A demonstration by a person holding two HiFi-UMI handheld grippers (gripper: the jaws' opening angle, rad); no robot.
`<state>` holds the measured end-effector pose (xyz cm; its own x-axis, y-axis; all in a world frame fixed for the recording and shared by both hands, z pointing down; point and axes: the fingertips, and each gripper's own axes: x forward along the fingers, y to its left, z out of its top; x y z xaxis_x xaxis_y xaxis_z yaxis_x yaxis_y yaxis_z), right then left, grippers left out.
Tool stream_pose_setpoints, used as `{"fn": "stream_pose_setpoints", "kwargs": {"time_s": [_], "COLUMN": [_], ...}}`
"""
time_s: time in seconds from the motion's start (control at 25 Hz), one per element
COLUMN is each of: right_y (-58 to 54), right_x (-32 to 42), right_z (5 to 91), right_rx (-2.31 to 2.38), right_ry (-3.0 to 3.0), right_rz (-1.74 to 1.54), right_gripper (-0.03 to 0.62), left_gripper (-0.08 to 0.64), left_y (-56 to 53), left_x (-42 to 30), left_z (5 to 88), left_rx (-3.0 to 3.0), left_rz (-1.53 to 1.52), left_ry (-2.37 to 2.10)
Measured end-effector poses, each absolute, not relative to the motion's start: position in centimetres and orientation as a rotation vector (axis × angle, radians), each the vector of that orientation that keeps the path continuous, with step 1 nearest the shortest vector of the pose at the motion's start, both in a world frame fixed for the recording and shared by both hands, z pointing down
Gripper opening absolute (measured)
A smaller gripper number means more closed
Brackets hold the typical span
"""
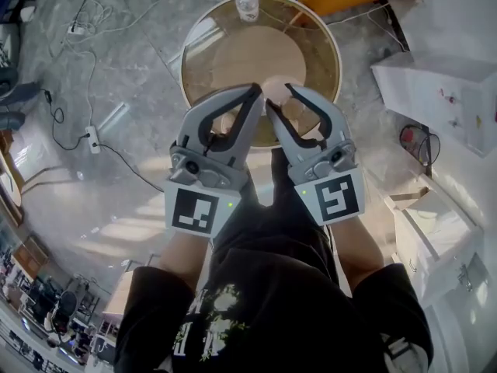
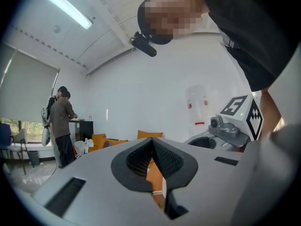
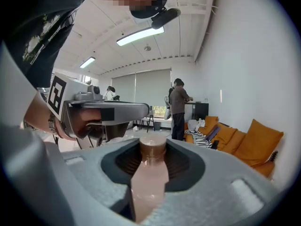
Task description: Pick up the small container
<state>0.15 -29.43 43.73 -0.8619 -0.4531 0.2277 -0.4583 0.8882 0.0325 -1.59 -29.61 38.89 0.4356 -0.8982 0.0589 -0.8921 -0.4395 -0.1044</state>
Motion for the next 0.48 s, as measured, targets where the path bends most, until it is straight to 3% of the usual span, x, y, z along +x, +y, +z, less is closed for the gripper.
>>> {"fn": "stream_pose_setpoints", "kwargs": {"time_s": [0.48], "right_y": [-25.7], "right_x": [3.4], "right_z": [33.0], "right_rx": [0.643], "right_ry": [-2.85], "right_rz": [0.012], "right_gripper": [0.127], "left_gripper": [0.014], "left_y": [-25.2], "left_x": [1.4], "left_z": [28.4], "left_rx": [-2.576], "left_rz": [-0.147], "left_ry": [1.636]}}
